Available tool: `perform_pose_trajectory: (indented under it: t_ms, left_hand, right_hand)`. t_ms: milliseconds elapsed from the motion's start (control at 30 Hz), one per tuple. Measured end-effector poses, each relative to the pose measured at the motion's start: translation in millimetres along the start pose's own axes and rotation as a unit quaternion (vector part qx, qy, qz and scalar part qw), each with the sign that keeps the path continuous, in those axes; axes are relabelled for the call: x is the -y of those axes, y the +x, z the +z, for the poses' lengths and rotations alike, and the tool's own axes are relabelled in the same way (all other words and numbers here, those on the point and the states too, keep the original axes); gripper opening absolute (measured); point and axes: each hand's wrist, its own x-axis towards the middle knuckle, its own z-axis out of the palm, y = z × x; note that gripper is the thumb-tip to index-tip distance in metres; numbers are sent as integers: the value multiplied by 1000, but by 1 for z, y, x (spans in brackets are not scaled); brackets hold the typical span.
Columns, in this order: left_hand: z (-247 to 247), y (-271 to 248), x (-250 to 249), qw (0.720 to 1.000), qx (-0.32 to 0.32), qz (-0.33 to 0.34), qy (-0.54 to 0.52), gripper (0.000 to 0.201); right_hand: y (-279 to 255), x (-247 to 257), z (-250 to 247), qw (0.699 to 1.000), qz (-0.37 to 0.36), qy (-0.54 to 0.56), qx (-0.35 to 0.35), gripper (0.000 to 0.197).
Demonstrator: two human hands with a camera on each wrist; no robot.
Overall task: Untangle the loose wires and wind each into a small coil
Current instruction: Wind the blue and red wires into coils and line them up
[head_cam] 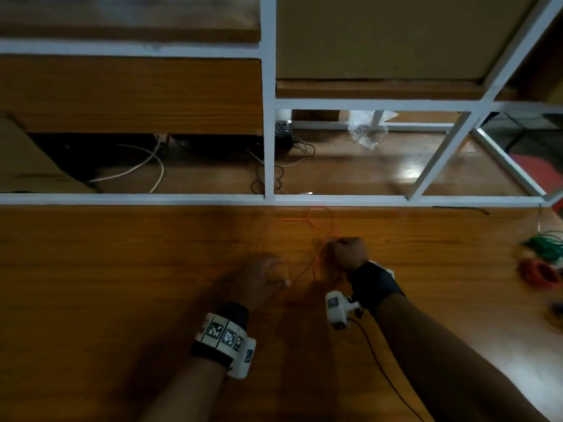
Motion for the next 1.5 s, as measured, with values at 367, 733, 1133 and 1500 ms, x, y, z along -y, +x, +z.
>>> perform_pose_trajectory:
  t_ms: [367, 733, 1133, 1500]
  left_hand:
    - [-32, 18, 32, 989, -72, -57, 115, 36]
    - [-63, 14, -123, 948, -140, 271, 88, 62]
    - [-187, 54, -73, 931, -312, 75, -171, 18]
    - [-108, 21, -140, 925, -137, 271, 230, 69]
  right_hand:
    - [-75, 85, -78, 956, -210, 205, -9, 23]
    - [-102, 128, -48, 910, -401, -59, 88, 20]
    - [-79, 57, -120, 955, -231, -146, 119, 45]
    - [-91, 95, -88, 923, -348, -149, 66, 31]
